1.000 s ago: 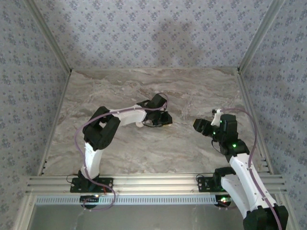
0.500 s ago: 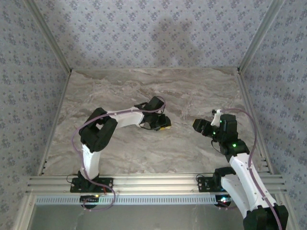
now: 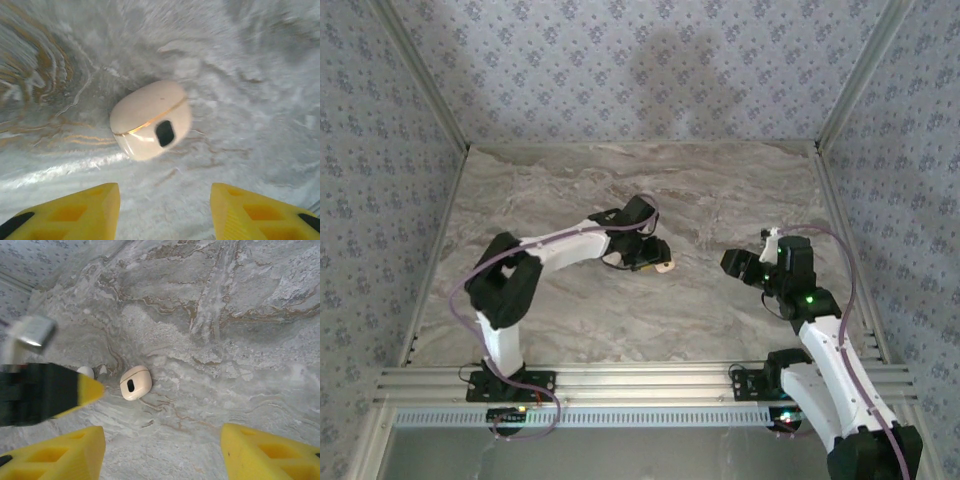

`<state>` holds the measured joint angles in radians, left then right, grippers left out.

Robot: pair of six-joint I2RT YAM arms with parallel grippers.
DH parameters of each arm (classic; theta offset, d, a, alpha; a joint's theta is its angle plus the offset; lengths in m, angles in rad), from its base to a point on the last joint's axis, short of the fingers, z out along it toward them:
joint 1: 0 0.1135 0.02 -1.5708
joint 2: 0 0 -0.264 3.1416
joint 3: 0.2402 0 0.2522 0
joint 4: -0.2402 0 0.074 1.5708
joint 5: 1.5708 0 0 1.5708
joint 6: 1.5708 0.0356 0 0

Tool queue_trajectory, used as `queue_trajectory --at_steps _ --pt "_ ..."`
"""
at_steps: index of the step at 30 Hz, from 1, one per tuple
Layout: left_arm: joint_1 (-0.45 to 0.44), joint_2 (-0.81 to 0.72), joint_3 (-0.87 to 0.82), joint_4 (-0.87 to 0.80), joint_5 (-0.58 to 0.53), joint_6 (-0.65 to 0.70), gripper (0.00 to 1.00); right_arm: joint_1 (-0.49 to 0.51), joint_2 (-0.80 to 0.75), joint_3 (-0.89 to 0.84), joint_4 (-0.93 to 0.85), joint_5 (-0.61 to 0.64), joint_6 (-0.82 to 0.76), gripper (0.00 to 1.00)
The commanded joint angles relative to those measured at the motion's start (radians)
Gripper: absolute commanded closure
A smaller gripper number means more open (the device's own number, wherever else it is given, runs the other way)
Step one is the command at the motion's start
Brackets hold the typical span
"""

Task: Insert wireless bluetooth earbuds into charging case

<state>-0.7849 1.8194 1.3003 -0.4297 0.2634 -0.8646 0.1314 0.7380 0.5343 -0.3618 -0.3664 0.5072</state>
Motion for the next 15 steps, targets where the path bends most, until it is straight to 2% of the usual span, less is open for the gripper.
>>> queue_trajectory --at_steps 1,6,8,12,13,14,15 --pt "0.019 -0.157 -0.029 -0.079 -0.118 0.088 0.48 0.000 0.025 0.042 -0.020 0.055 -0.060 0.34" --pt "0.143 -0.360 -0.093 -0.156 -0.316 0.187 0.43 -0.011 0.079 0.045 0.048 0.193 -0.134 0.28" --pt "0.212 -0.444 -0.134 -0.152 -0.379 0.224 0.36 -0.023 0.108 0.023 0.120 0.231 -0.135 0.25" --pt "0.337 -0.609 -0.257 -0.103 -0.500 0.283 0.20 -0.058 0.196 0.001 0.268 0.300 -0.168 0.12" --pt "0.374 -0.646 -0.293 -0.081 -0.512 0.293 0.17 -0.070 0.228 0.009 0.286 0.314 -0.181 0.06" --pt "0.402 -0.670 -0.325 -0.057 -0.513 0.309 0.17 -0.081 0.253 0.018 0.302 0.322 -0.197 0.00" --pt "0.435 -0.698 -0.360 -0.036 -0.520 0.327 0.16 -0.095 0.282 0.032 0.318 0.325 -0.216 0.00"
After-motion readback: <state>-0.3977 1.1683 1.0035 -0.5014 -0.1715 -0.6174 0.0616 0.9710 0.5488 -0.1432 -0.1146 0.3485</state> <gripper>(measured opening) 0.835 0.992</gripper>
